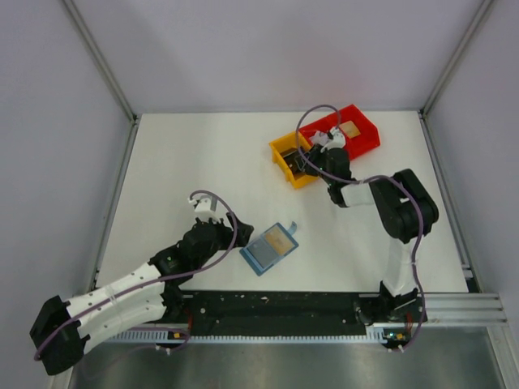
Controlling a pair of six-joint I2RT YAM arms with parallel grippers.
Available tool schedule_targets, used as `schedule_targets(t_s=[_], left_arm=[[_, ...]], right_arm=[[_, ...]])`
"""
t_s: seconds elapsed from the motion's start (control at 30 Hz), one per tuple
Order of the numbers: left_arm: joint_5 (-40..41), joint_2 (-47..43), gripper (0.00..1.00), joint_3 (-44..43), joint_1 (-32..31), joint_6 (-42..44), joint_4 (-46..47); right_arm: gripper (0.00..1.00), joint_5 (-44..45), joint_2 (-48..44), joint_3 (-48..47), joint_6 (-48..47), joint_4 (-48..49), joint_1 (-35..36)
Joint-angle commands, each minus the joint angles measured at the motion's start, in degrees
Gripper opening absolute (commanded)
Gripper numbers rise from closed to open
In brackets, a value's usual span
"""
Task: Take the credit cards out of the card holder
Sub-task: Place the credit card in the storage box, then remove the credit card from the card holder.
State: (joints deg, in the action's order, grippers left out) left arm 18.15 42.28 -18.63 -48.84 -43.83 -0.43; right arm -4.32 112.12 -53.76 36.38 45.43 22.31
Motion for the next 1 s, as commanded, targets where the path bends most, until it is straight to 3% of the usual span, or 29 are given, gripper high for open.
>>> schedule_targets(t_s=[0.0,0.13,0.33,0.63,0.8,0.97], left_arm=[[-0.9,-0.7,0.84,-1.4,0.1,-1.5,-1.1],[-1.7,-1.3,0.84,-2.0,0.1,-2.4,-2.8],[-3.5,-2.1,0.84,-2.2,0.1,-5.9,-5.4],[-1.8,-5.0,0.84,-3.6,0.1,-9.5,-15.4],[1.0,-9.1,0.84,-4.0,0.1,-11.2,-21.7],[0.0,-12.8,0.78,-2.4,0.1,-11.4,-21.1]], right_arm=[[0.35,4.0,-5.0,0.0,-3.4,-3.1,0.6],[0.49,10.5,-12.5,3.5,-7.5,-8.4,0.9],[0.58,13.7,-25.2,3.6,-16.6,-24.8,3.1],[0.59,5.7,-38.3,4.6,-28.1,-48.4,16.9],[0.57,4.5,-37.8,5.7,-29.6,-52.5,27.1],[0.51,4.6,-32.3,4.4,-28.9,-54.0,32.0]])
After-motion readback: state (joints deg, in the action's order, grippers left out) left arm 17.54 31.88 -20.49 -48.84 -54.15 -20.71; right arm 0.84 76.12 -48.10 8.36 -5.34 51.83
